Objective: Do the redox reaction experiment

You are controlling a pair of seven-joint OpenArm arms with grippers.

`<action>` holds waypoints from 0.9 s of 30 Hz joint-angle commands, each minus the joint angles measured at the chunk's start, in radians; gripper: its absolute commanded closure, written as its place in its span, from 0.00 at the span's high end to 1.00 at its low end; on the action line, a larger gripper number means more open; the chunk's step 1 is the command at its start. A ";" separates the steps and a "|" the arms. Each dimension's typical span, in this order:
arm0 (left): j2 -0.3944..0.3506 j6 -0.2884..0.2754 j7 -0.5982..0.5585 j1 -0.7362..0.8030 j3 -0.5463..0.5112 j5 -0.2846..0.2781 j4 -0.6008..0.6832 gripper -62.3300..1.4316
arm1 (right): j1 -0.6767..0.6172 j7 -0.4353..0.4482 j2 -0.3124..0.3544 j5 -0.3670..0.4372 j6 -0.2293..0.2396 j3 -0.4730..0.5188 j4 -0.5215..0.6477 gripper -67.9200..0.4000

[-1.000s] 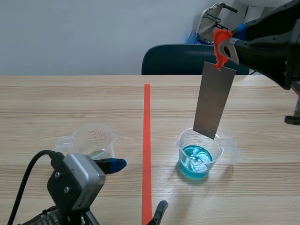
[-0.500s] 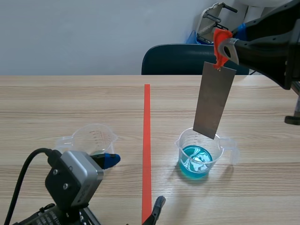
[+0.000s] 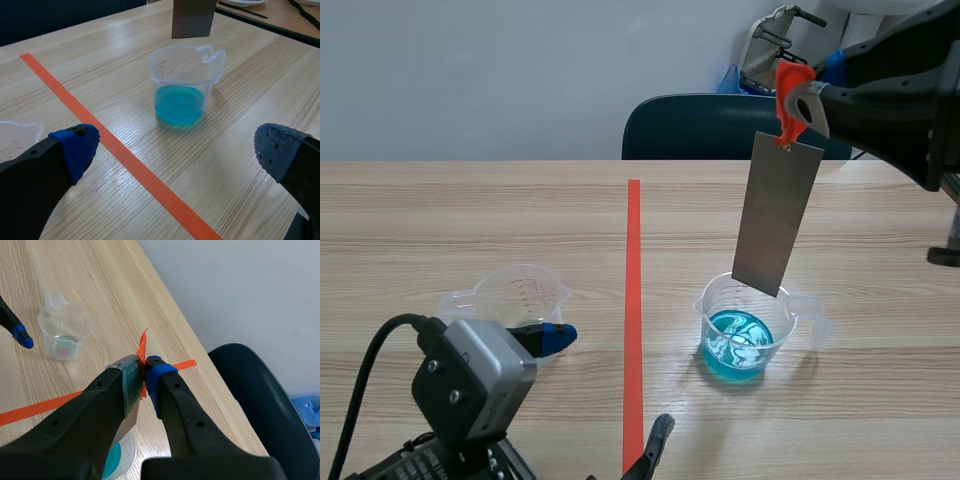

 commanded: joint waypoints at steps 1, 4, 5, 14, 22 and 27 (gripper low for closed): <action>0.005 -0.006 -0.020 -0.001 0.002 -0.005 0.027 1.00 | 0.017 0.016 0.013 0.011 -0.003 0.006 0.011 0.02; 0.005 -0.006 -0.020 0.000 0.002 -0.005 0.027 1.00 | 0.017 0.016 0.013 0.011 -0.003 0.006 0.011 0.02; 0.005 -0.006 -0.020 0.000 0.002 -0.005 0.027 1.00 | 0.017 0.016 0.013 0.011 -0.003 0.006 0.011 0.02; 0.005 -0.010 -0.021 0.000 0.002 -0.005 0.029 1.00 | 0.017 0.016 0.013 0.011 -0.003 0.006 0.011 0.02; 0.005 -0.010 -0.047 0.000 0.002 -0.004 0.031 1.00 | 0.017 0.016 0.013 0.011 0.005 0.006 0.011 0.02; 0.005 -0.010 -0.047 0.000 0.002 -0.004 0.031 1.00 | 0.017 0.016 0.013 0.012 0.005 0.006 0.011 0.02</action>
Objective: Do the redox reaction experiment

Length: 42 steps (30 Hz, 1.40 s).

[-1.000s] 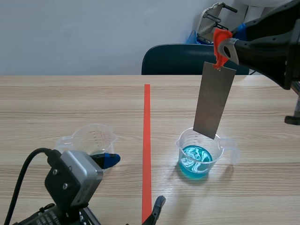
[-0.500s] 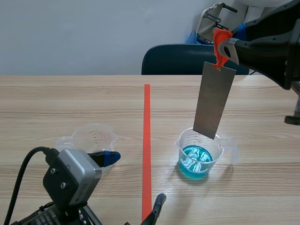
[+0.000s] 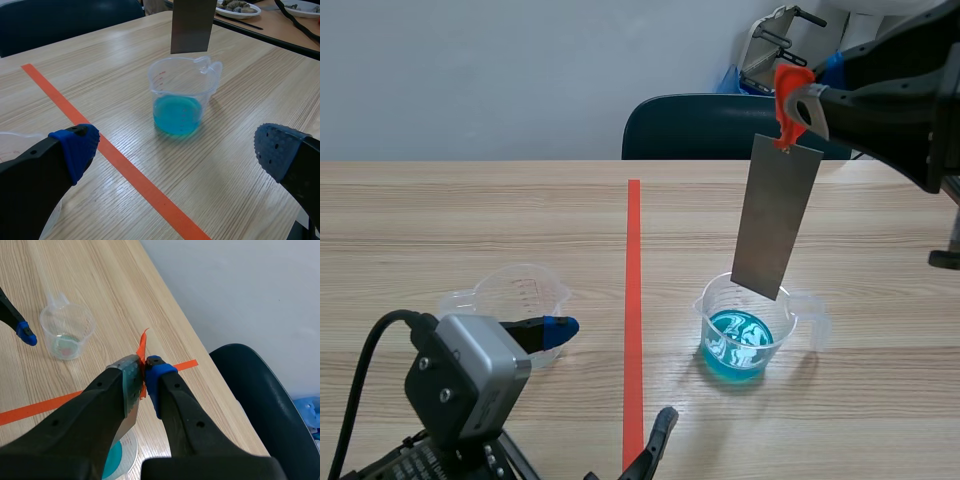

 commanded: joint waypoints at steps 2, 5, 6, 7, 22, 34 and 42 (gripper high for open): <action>0.005 -0.003 -0.011 0.000 0.002 -0.004 0.029 1.00 | 0.017 0.016 0.013 0.012 -0.003 0.006 0.011 0.02; 0.005 -0.003 -0.011 0.000 0.002 -0.004 0.029 1.00 | 0.017 0.016 0.013 0.011 -0.003 0.006 0.011 0.02; 0.005 -0.003 -0.011 0.000 0.002 -0.004 0.029 1.00 | 0.017 0.016 0.013 0.011 -0.003 0.006 0.011 0.02; 0.005 -0.003 -0.011 0.000 0.002 -0.004 0.029 1.00 | 0.017 0.016 0.013 0.011 -0.003 0.006 0.011 0.02; 0.005 -0.003 -0.011 0.000 0.002 -0.004 0.029 1.00 | 0.017 0.030 0.013 0.011 -0.003 0.006 0.011 0.02; 0.005 -0.003 -0.011 0.000 0.002 -0.004 0.029 1.00 | 0.017 0.030 0.013 0.011 -0.003 0.006 0.011 0.02; 0.005 -0.003 -0.011 0.000 0.002 -0.002 0.029 1.00 | 0.017 0.030 0.013 0.011 -0.003 0.006 0.011 0.02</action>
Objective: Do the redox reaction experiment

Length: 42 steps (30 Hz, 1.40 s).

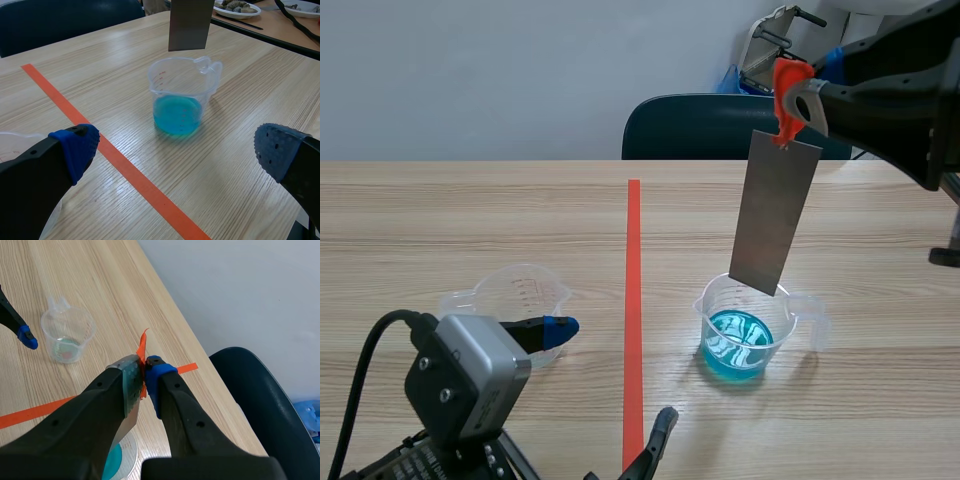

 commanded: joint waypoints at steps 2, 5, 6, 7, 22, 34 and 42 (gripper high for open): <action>0.005 -0.003 -0.011 0.000 0.002 -0.002 0.029 1.00 | 0.017 0.016 0.013 0.011 -0.003 0.006 0.011 0.02; 0.005 -0.003 -0.011 0.000 0.002 -0.002 0.029 1.00 | 0.017 0.016 0.013 0.011 -0.003 0.006 0.011 0.02; 0.005 -0.003 -0.011 0.000 0.002 -0.002 0.029 1.00 | 0.017 0.016 0.013 0.011 -0.003 0.006 0.011 0.02; 0.005 -0.003 -0.011 0.000 0.002 -0.002 0.029 1.00 | 0.017 0.016 0.013 0.011 -0.003 0.006 0.011 0.02; 0.005 -0.003 -0.011 0.000 0.002 -0.002 0.029 1.00 | 0.017 0.016 0.013 0.011 0.033 0.006 0.011 0.02; 0.005 -0.003 -0.011 0.000 0.002 -0.002 0.029 1.00 | 0.016 0.079 0.013 -0.024 0.053 -0.008 -0.032 0.02; 0.005 -0.003 -0.012 0.000 0.002 -0.002 0.029 1.00 | 0.017 0.194 -0.014 -0.126 0.056 -0.060 -0.123 0.02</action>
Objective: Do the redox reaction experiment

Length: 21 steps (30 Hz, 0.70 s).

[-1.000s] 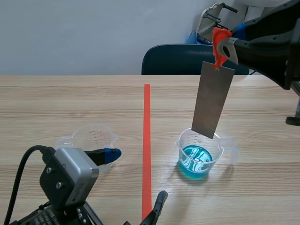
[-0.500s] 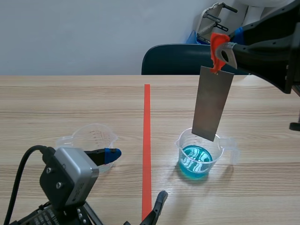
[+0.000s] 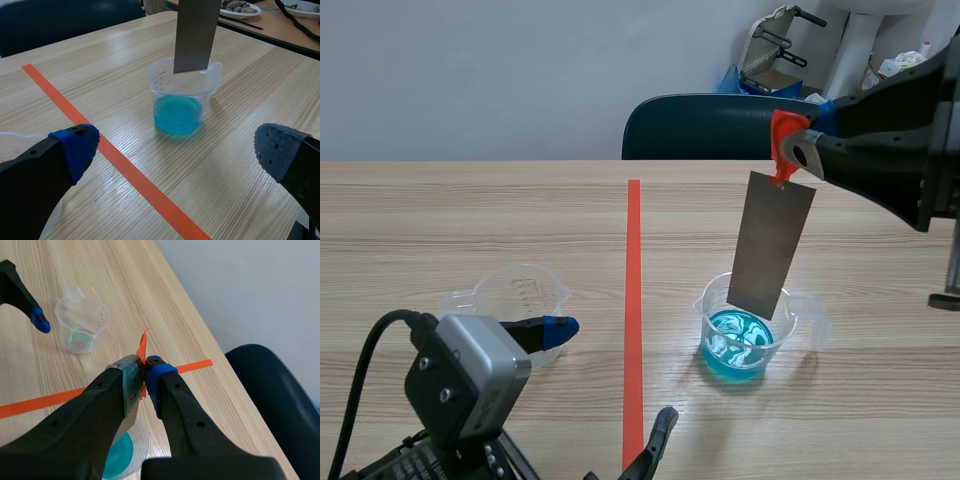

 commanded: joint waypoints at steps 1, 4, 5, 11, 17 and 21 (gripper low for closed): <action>0.005 -0.003 -0.012 0.000 0.002 -0.002 0.028 1.00 | 0.014 0.040 -0.011 -0.011 0.000 0.001 -0.014 0.02; 0.005 -0.003 -0.012 0.000 0.002 -0.002 0.028 1.00 | 0.017 0.103 -0.035 -0.083 0.000 -0.024 -0.059 0.02; 0.005 -0.003 -0.012 0.000 0.002 -0.002 0.028 1.00 | 0.021 0.125 -0.045 -0.111 0.000 -0.035 -0.075 0.02; 0.005 -0.003 -0.012 0.000 0.002 -0.002 0.028 1.00 | 0.058 0.260 -0.103 -0.284 0.000 -0.104 -0.191 0.02; 0.005 -0.003 -0.012 0.000 0.002 -0.002 0.028 1.00 | 0.133 0.417 -0.155 -0.443 -0.001 -0.161 -0.322 0.02; 0.005 -0.003 -0.012 0.000 0.002 -0.002 0.028 1.00 | 0.186 0.508 -0.183 -0.551 -0.001 -0.202 -0.399 0.02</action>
